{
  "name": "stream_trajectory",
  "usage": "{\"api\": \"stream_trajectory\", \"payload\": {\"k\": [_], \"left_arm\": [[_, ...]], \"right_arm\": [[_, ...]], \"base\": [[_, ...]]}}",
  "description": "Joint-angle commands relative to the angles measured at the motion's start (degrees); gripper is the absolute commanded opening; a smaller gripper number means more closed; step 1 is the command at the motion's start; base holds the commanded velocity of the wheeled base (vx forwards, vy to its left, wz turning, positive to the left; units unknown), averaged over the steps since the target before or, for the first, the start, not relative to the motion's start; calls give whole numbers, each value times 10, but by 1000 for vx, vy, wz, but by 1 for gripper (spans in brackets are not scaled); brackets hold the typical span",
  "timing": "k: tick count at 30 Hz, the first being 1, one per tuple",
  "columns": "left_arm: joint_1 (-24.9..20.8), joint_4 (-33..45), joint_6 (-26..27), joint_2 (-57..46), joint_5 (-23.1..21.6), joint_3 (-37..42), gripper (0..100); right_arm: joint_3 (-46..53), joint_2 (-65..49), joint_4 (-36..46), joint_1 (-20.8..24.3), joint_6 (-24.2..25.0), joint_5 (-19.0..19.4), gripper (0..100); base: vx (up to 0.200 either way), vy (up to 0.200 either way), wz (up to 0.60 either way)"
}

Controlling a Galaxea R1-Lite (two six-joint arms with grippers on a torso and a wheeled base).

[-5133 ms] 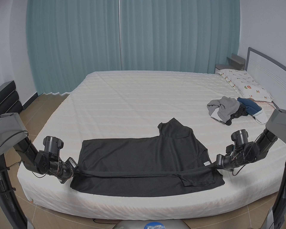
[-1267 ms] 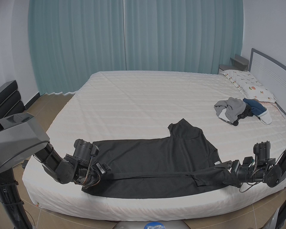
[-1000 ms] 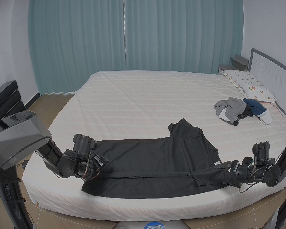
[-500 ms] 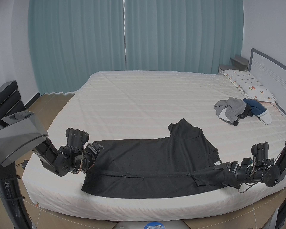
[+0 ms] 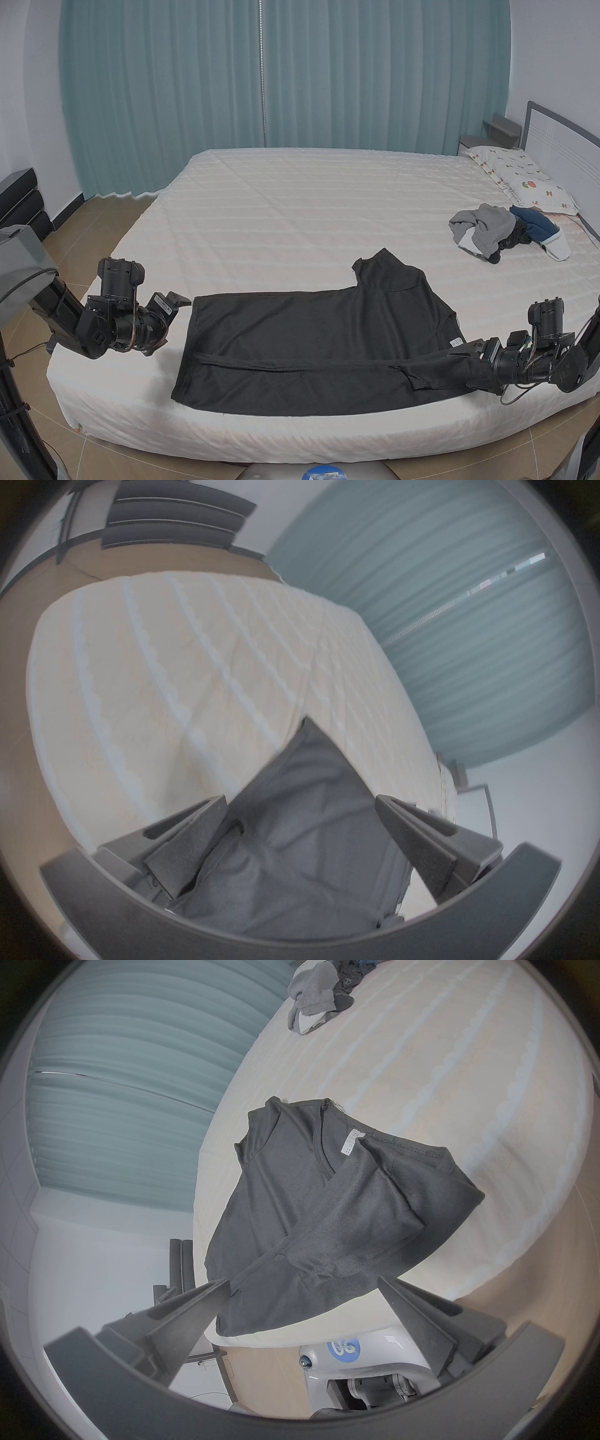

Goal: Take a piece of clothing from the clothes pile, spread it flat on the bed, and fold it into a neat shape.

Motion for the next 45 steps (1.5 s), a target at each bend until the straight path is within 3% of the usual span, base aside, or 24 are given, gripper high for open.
{"api": "stream_trajectory", "payload": {"k": [1, 10, 23, 24, 39, 45], "left_arm": [[-19, 4, 7, 4, -16, 16, 100], [-57, 5, 9, 63, -9, -2, 100], [-63, 5, 9, 77, -6, -10, 100], [-62, 5, 9, 77, -4, -10, 0], [-54, 35, -6, 55, 31, 1, 0], [-37, 35, -6, 53, 31, -3, 0]], "right_arm": [[-1, 0, -1, -4, 0, -1, 100], [-4, 12, -1, -9, -1, -2, 100], [-4, 17, -1, -9, -2, -5, 100], [-4, 16, -2, -9, -2, -5, 100], [-3, 19, -47, -12, -6, -35, 100], [-34, 54, -41, -38, -54, -36, 100]], "base": [[0, 0, 0], [0, 0, 0], [0, 0, 0], [0, 0, 0], [0, 0, 0], [0, 0, 0]]}}
